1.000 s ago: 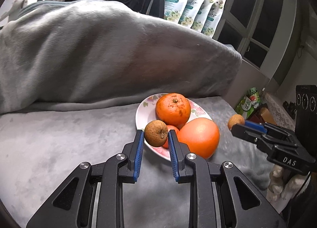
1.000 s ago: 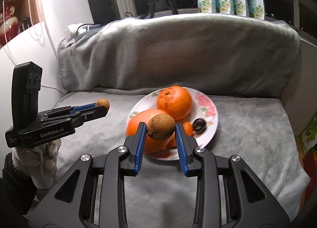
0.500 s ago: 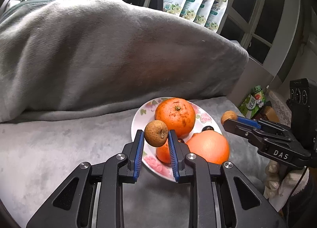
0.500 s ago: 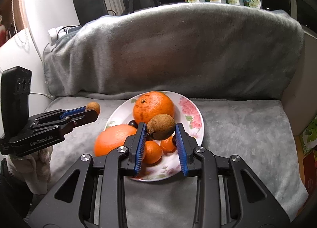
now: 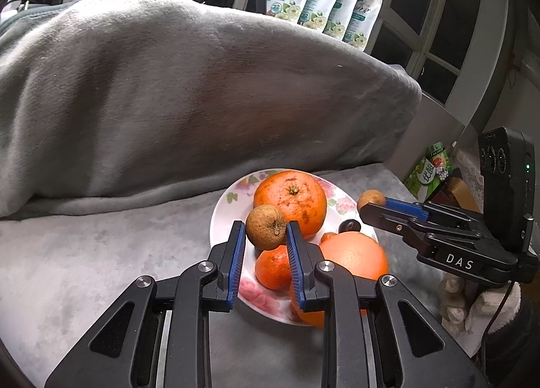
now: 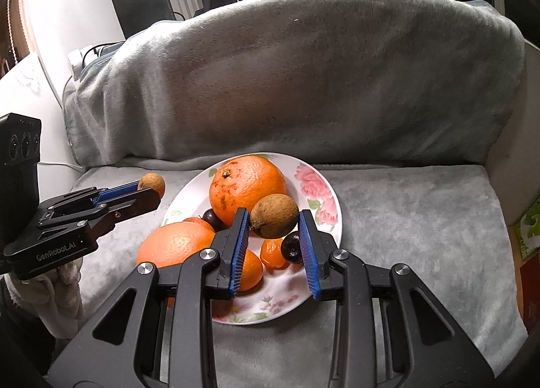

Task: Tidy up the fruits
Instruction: 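Open the left gripper to drop the brown fruit while the right gripper releases its fruit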

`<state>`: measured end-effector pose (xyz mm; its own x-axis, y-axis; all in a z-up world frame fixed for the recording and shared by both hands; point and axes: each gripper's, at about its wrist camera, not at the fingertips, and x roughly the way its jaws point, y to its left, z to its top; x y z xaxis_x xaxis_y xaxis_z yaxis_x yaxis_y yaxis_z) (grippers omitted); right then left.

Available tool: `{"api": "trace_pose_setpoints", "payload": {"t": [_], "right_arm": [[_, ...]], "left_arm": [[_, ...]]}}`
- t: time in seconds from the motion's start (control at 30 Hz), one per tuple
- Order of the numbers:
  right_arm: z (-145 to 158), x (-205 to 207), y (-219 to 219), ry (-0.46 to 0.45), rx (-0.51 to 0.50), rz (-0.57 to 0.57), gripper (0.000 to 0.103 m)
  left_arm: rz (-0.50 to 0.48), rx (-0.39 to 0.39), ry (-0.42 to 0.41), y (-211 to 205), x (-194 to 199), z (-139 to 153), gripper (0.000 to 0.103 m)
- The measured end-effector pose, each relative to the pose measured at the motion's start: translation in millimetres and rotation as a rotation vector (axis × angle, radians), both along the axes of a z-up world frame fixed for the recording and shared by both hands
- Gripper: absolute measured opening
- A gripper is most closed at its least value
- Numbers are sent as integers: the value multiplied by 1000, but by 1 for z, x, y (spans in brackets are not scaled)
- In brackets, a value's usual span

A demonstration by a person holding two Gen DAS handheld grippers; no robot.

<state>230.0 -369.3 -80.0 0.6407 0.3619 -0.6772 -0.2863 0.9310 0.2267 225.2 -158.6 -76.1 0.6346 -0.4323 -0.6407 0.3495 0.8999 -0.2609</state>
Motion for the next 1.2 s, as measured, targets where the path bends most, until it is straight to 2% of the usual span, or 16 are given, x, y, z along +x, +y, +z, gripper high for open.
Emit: {"api": "trace_pose_setpoints", "payload": {"t": [0.57, 0.63, 0.7, 0.77, 0.83, 0.87, 0.9, 0.97, 1.03, 1.1, 1.2], "right_arm": [[0, 5, 1, -1, 0, -5, 32], [0, 5, 2, -4, -3, -9, 46], [1, 4, 1, -13, -1, -14, 53], [2, 3, 0, -16, 1, -17, 54], [2, 2, 0, -18, -1, -20, 60], [3, 2, 0, -19, -2, -22, 62], [3, 2, 0, -22, -3, -23, 66], [3, 1, 0, -26, -6, -26, 70], [4, 0, -1, -28, -8, -27, 75], [5, 0, 0, -29, -11, -28, 79], [6, 0, 0, -31, -13, -30, 81]], "left_arm": [[-16, -4, 3, 0, 2, -2, 23], [-16, -5, 3, -1, 2, -1, 23], [-15, -7, 3, 0, 2, -2, 23], [-15, -8, 4, 1, 2, -2, 23], [-15, -7, 4, 1, 2, -2, 23], [-15, -7, 4, 1, 2, -2, 26], [-15, -7, 2, 1, 2, -1, 36], [-16, -12, 0, 2, 2, -1, 46], [-17, -11, -4, 2, 1, 1, 49], [-11, -5, -11, 2, 1, 2, 61], [-11, -4, -17, 1, 0, 4, 64]]}}
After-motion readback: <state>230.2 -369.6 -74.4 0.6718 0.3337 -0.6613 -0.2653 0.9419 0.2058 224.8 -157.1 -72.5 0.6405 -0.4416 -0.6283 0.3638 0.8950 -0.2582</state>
